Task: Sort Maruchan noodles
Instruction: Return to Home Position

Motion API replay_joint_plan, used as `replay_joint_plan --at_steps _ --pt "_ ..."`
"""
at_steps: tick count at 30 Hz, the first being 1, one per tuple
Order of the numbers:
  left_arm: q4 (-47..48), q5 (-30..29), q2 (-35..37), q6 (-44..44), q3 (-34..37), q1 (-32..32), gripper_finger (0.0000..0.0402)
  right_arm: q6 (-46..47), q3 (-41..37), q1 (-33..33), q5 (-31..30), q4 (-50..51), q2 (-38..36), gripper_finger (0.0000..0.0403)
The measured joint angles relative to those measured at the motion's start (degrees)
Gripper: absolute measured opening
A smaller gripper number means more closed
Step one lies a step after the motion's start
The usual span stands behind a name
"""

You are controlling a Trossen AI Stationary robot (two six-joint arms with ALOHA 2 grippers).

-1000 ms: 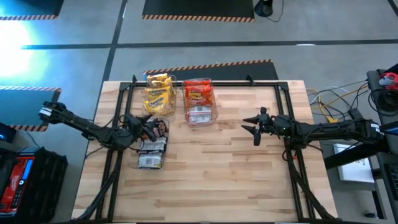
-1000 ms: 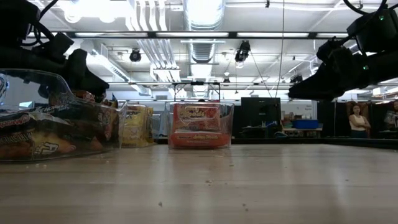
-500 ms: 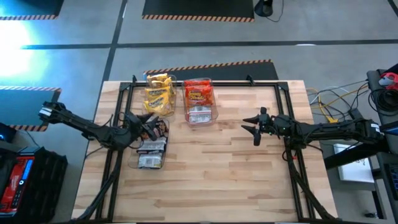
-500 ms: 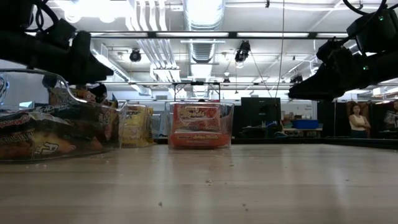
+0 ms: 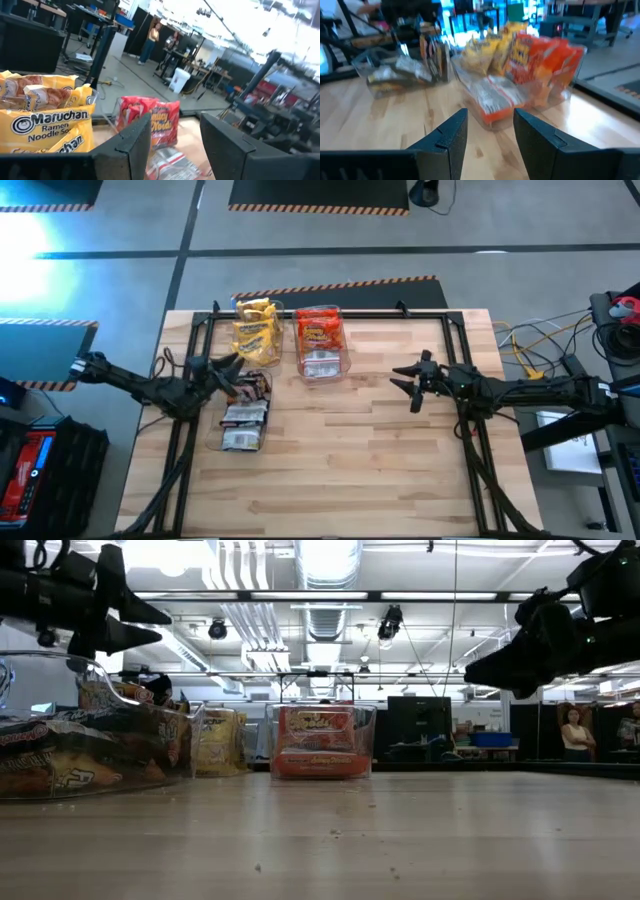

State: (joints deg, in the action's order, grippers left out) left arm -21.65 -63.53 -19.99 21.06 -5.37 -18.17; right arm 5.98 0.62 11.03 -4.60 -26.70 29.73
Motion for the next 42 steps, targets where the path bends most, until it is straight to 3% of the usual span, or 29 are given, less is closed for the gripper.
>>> replay_joint_plan --at_steps 19,27,42 --pt "0.0 0.0 15.5 0.0 4.2 0.0 0.0154 0.0 0.0 0.0 0.0 -0.2 -21.9 0.0148" --pt "4.1 0.0 20.0 0.2 4.8 0.0 0.0154 0.0 0.0 0.0 0.0 -0.7 -29.3 0.0148" --pt "3.9 0.0 19.9 0.2 4.7 0.0 0.0154 0.0 -0.1 0.0 0.0 0.8 -29.2 0.0148"
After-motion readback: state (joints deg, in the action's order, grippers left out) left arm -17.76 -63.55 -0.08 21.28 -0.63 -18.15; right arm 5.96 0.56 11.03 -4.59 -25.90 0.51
